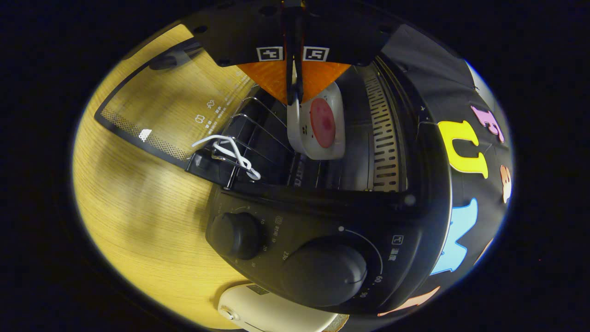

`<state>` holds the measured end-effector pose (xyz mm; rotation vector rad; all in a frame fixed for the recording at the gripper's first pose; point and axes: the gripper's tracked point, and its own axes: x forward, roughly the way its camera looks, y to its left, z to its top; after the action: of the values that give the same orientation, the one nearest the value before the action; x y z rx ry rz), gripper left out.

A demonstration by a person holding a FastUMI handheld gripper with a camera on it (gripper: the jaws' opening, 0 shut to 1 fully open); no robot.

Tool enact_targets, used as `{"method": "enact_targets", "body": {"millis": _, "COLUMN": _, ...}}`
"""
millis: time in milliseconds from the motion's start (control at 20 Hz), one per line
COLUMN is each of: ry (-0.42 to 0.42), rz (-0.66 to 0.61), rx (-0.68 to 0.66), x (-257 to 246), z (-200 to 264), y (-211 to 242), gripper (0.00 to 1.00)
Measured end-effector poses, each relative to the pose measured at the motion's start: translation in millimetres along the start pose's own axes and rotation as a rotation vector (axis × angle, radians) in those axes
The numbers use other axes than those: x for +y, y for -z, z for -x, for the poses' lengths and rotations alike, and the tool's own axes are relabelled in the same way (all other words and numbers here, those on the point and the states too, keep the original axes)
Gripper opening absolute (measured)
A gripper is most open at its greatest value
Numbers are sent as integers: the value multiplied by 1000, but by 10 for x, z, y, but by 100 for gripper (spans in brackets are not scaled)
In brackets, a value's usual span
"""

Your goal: Open the toaster oven, put the food inside, and close the toaster oven door.

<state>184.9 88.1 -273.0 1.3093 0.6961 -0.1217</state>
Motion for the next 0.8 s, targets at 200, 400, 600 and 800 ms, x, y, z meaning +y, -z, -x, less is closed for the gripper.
{"method": "enact_targets", "body": {"millis": 200, "ry": 14, "rz": -27, "rx": -35, "x": 42, "z": -77, "y": 6, "gripper": 2}}
{"method": "enact_targets", "body": {"millis": 400, "ry": 33, "rz": -50, "rx": -53, "x": 86, "z": -143, "y": 1, "gripper": 2}}
{"method": "enact_targets", "body": {"millis": 600, "ry": 29, "rz": -47, "rx": -39, "x": 107, "z": -137, "y": 66, "gripper": 2}}
{"method": "enact_targets", "body": {"millis": 800, "ry": -19, "rz": -41, "rx": -24, "x": 216, "z": -48, "y": 158, "gripper": 7}}
